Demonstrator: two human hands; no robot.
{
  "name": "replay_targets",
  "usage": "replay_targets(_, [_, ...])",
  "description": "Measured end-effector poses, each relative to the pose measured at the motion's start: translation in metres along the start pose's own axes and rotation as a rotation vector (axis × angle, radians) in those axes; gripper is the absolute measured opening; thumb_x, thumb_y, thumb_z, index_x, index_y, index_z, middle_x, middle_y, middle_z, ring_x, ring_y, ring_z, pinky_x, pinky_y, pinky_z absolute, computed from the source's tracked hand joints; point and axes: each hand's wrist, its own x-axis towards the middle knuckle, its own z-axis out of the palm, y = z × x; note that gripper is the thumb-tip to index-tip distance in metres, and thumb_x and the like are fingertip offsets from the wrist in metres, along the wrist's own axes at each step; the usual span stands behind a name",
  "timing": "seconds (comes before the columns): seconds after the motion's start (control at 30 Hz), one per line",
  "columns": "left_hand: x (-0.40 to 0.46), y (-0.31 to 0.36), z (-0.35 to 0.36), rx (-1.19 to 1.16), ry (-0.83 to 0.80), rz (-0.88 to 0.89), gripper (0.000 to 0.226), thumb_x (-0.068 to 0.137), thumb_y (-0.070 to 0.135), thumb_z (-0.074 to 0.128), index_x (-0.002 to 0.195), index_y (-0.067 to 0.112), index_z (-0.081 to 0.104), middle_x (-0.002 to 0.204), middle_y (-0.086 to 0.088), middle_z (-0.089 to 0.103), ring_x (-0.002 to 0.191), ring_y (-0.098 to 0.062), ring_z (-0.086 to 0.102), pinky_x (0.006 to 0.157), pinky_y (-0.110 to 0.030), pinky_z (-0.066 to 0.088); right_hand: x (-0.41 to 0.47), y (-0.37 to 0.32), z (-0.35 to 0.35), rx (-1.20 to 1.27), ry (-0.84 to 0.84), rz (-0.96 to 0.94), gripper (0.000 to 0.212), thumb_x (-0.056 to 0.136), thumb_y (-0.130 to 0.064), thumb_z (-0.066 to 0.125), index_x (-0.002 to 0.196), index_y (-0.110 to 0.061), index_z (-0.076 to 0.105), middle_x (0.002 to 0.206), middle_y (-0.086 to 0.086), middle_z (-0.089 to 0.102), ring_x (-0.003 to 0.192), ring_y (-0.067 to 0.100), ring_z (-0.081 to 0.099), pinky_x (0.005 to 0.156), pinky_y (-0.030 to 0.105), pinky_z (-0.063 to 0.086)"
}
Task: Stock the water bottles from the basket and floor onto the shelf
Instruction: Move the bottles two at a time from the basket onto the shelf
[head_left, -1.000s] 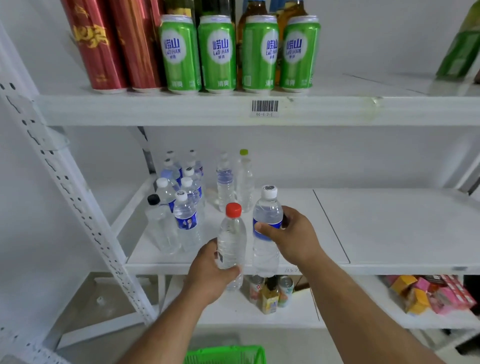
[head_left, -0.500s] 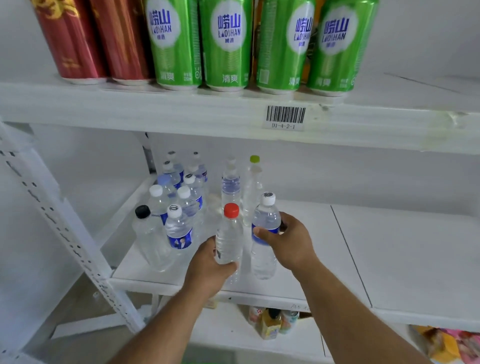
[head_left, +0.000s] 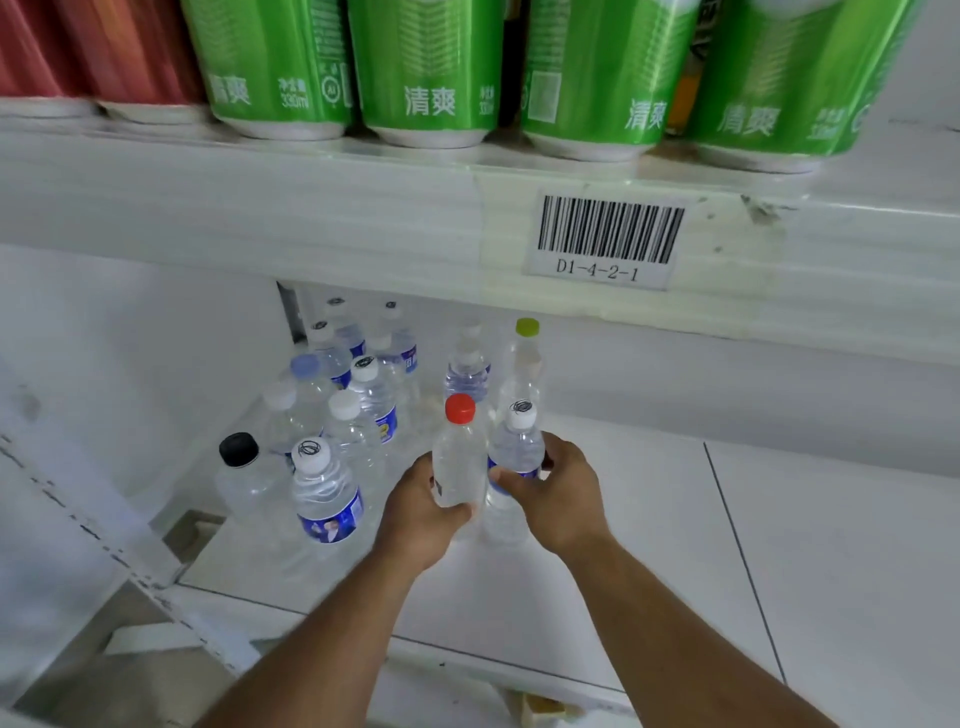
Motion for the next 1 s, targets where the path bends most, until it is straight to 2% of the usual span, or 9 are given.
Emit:
replay_targets(0.1, [0.013, 0.0, 0.003, 0.008, 0.0, 0.013, 0.064, 0.066, 0.028, 0.085, 0.123, 0.034, 0.057, 0.108, 0.012, 0.066, 0.102, -0.009, 0.063, 0.086, -0.03, 0.054, 0.012, 0.002, 0.003, 0.003, 0.021, -0.007, 0.025, 0.075, -0.023, 0.082, 0.096, -0.022, 0.068, 0.09, -0.01, 0.066, 0.082, 0.007, 0.063, 0.067, 0.015, 0.047])
replay_targets(0.23, [0.024, 0.0, 0.006, 0.007, -0.014, 0.014, 0.064, 0.071, 0.023, 0.084, 0.127, 0.03, 0.054, 0.112, 0.01, 0.065, 0.104, -0.011, 0.062, 0.084, -0.026, 0.049, 0.024, 0.003, 0.001, 0.002, 0.007, -0.017, 0.023, 0.077, -0.024, 0.082, 0.094, -0.029, 0.065, 0.086, -0.014, 0.064, 0.077, -0.001, 0.06, 0.063, 0.007, 0.043])
replay_targets(0.33, [0.029, -0.003, 0.006, 0.006, -0.024, 0.02, 0.067, 0.073, 0.021, 0.084, 0.131, 0.029, 0.052, 0.116, 0.009, 0.065, 0.108, -0.012, 0.061, 0.089, -0.028, 0.049, 0.03, 0.007, 0.001, -0.001, -0.001, -0.006, 0.026, 0.077, -0.026, 0.082, 0.099, -0.026, 0.067, 0.096, -0.009, 0.067, 0.084, 0.003, 0.062, 0.067, 0.011, 0.044])
replay_targets(0.43, [0.03, -0.002, 0.004, 0.006, -0.042, 0.02, 0.067, 0.076, 0.018, 0.082, 0.134, 0.03, 0.05, 0.118, 0.011, 0.062, 0.108, -0.01, 0.058, 0.09, -0.027, 0.046, 0.033, 0.008, 0.001, 0.001, -0.017, -0.002, 0.029, 0.077, -0.026, 0.082, 0.101, -0.031, 0.066, 0.102, -0.01, 0.065, 0.088, 0.0, 0.062, 0.068, 0.01, 0.044])
replay_targets(0.53, [0.031, 0.001, 0.001, 0.01, -0.066, 0.026, 0.067, 0.079, 0.015, 0.08, 0.136, 0.03, 0.048, 0.118, 0.013, 0.059, 0.11, -0.009, 0.055, 0.089, -0.026, 0.043, 0.036, 0.012, 0.0, 0.002, -0.029, -0.011, 0.034, 0.078, -0.026, 0.081, 0.107, -0.034, 0.064, 0.107, -0.013, 0.065, 0.096, 0.0, 0.061, 0.076, 0.011, 0.045])
replay_targets(0.73, [0.036, 0.002, -0.005, 0.079, -0.081, 0.016, 0.069, 0.08, 0.019, 0.08, 0.138, 0.033, 0.046, 0.125, 0.014, 0.06, 0.118, -0.011, 0.055, 0.097, -0.03, 0.045, 0.04, 0.015, 0.0, -0.006, -0.058, -0.018, 0.045, 0.078, -0.028, 0.081, 0.119, -0.033, 0.064, 0.113, -0.013, 0.068, 0.104, 0.005, 0.063, 0.092, 0.024, 0.053])
replay_targets(0.83, [0.035, 0.003, -0.006, 0.094, -0.087, 0.013, 0.069, 0.082, 0.018, 0.079, 0.14, 0.033, 0.043, 0.126, 0.016, 0.057, 0.116, -0.007, 0.052, 0.098, -0.028, 0.043, 0.037, 0.013, -0.002, -0.013, -0.07, -0.022, 0.045, 0.079, -0.028, 0.081, 0.119, -0.037, 0.062, 0.111, -0.017, 0.068, 0.103, 0.003, 0.063, 0.088, 0.017, 0.049])
replay_targets(0.93, [0.033, 0.004, -0.006, 0.094, -0.089, 0.01, 0.066, 0.083, 0.017, 0.077, 0.139, 0.03, 0.046, 0.121, 0.016, 0.058, 0.116, -0.007, 0.054, 0.096, -0.027, 0.043, 0.034, 0.013, -0.004, -0.02, -0.082, -0.019, 0.039, 0.08, -0.026, 0.081, 0.101, -0.049, 0.058, 0.102, -0.022, 0.068, 0.097, -0.009, 0.061, 0.075, 0.005, 0.045])
replay_targets(1.0, [0.031, 0.004, -0.006, 0.098, -0.089, -0.02, 0.068, 0.082, 0.016, 0.078, 0.14, 0.029, 0.045, 0.125, 0.014, 0.058, 0.118, -0.008, 0.054, 0.099, -0.029, 0.045, 0.032, 0.015, -0.006, -0.02, -0.088, 0.001, 0.037, 0.08, -0.026, 0.082, 0.101, -0.046, 0.058, 0.1, -0.023, 0.068, 0.095, -0.01, 0.061, 0.072, 0.004, 0.045])
